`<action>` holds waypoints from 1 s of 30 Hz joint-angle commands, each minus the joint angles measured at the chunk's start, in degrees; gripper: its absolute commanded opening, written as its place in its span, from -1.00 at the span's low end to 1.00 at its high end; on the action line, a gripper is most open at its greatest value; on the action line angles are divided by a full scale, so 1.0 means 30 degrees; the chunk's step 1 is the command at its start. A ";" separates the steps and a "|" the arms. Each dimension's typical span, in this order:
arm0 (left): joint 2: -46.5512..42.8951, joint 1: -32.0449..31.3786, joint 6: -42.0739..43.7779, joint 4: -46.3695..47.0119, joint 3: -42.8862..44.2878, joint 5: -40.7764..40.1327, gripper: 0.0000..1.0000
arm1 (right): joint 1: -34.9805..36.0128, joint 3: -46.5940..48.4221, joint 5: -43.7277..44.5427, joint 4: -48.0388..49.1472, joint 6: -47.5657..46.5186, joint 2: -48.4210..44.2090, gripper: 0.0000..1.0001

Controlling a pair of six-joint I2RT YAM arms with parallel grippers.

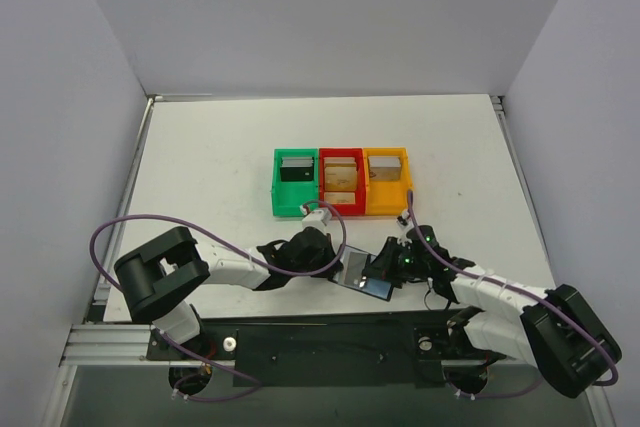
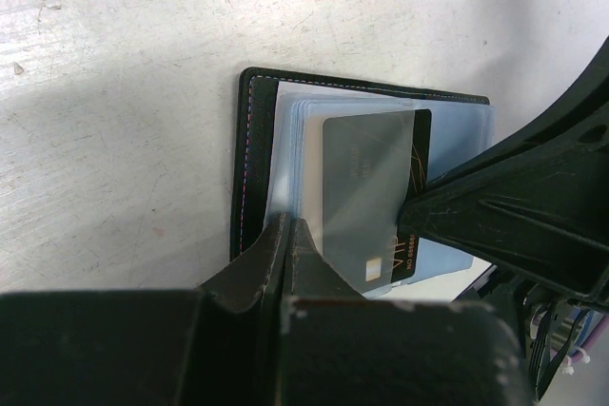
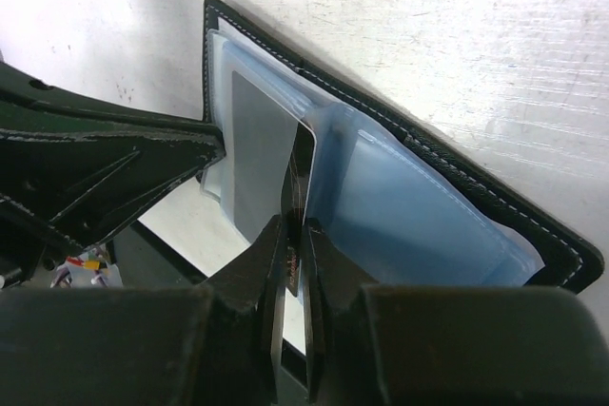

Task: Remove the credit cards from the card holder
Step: Remove the credit card from the card holder.

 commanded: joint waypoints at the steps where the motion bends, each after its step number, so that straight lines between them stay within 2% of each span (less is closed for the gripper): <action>1: 0.0658 -0.0001 0.0203 -0.2382 -0.0901 0.0388 -1.00 | -0.0321 -0.0389 -0.0056 -0.0498 -0.0277 -0.0718 -0.93; 4: 0.0599 0.0028 0.0087 -0.2382 -0.1018 0.0388 -1.00 | -0.0497 -0.0477 -0.0114 -0.1228 -0.0540 -0.1276 -1.00; 11: 0.0307 0.0321 -0.0207 -0.2148 -0.1545 0.0446 -1.00 | -0.0878 -0.0536 -0.0085 -0.2957 -0.1242 -0.2916 -1.00; 18: -0.0777 0.0468 -0.0178 -0.2411 -0.1722 -0.0051 -1.00 | -0.1025 0.0487 0.0588 -0.6267 -0.2327 -0.4965 -1.00; 20: -0.1216 0.0555 -0.0119 -0.2615 -0.1693 -0.0081 -0.81 | -0.1054 0.0810 0.0764 -0.7000 -0.2561 -0.5376 -1.00; 23: -0.1773 0.0731 -0.0003 -0.2762 -0.1663 -0.0023 -0.42 | -0.1083 0.1308 0.1116 -0.8254 -0.2884 -0.5816 -1.00; 30: -0.3439 0.1200 0.0144 -0.3640 -0.1750 -0.0315 -0.15 | -0.1054 0.2363 0.2022 -1.0572 -0.3410 -0.6901 -1.00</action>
